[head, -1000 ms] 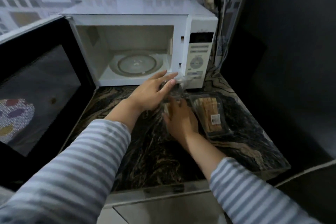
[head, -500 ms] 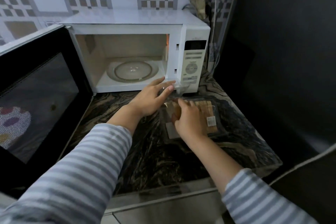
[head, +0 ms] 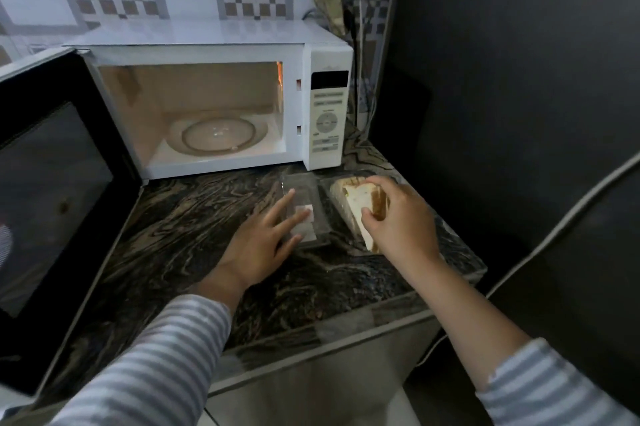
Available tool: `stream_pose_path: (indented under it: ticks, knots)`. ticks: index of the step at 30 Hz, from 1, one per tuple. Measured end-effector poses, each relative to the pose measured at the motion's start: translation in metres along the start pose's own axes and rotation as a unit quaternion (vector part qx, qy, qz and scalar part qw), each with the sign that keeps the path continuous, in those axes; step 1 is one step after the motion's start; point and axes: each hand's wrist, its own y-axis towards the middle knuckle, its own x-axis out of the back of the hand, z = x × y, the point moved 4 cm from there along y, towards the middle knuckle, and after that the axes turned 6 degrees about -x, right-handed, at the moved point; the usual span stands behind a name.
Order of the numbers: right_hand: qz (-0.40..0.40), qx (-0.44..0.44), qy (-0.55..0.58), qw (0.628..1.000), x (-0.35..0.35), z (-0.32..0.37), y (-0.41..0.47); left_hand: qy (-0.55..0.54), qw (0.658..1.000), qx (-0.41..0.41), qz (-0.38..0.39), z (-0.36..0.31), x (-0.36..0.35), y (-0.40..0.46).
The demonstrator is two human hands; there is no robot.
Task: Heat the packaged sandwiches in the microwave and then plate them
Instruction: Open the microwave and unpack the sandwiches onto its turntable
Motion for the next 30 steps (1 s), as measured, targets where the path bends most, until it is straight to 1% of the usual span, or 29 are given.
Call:
stream_pose_path:
  ticks: [3,6,9,11,13,15,17,19,22,24,27,30]
  knots:
    - [-0.003,0.009,0.017,1.000,0.001,0.010,0.005,0.007,0.999,0.003,0.043,0.001,-0.013,-0.011]
    - [-0.011,0.028,0.026,0.999,0.002,0.027,0.015,-0.006,0.998,0.011,0.069,0.002,-0.016,-0.013]
    - [-0.004,0.054,0.031,0.998,-0.002,0.051,0.028,0.008,0.995,0.025,0.099,0.001,-0.013,-0.014]
    - [0.006,0.071,0.028,0.997,-0.009,0.068,0.041,0.013,0.994,0.035,0.101,0.001,-0.008,-0.013]
    - [0.021,0.083,0.023,0.996,-0.018,0.087,0.057,0.023,0.996,0.031,0.083,0.004,0.002,-0.012]
    - [0.043,0.085,0.019,0.995,-0.029,0.106,0.076,0.030,0.996,0.036,0.082,0.016,0.014,-0.012]
    - [0.071,0.083,0.019,0.994,-0.042,0.127,0.094,0.022,0.992,0.090,0.087,0.036,0.024,-0.014]
    - [0.102,0.089,0.014,0.991,-0.058,0.145,0.113,0.045,0.979,0.171,0.098,0.062,0.027,-0.017]
    - [0.147,0.105,0.001,0.984,-0.088,0.171,0.137,0.063,0.943,0.303,0.126,0.102,0.030,-0.019]
    - [0.168,0.109,0.004,0.980,-0.112,0.186,0.152,0.050,0.921,0.361,0.134,0.124,0.030,-0.025]
    - [0.183,0.107,0.012,0.977,-0.151,0.207,0.170,0.045,0.907,0.397,0.132,0.151,0.025,-0.036]
    - [0.184,0.095,0.020,0.978,-0.191,0.225,0.189,0.046,0.908,0.399,0.123,0.172,0.019,-0.042]
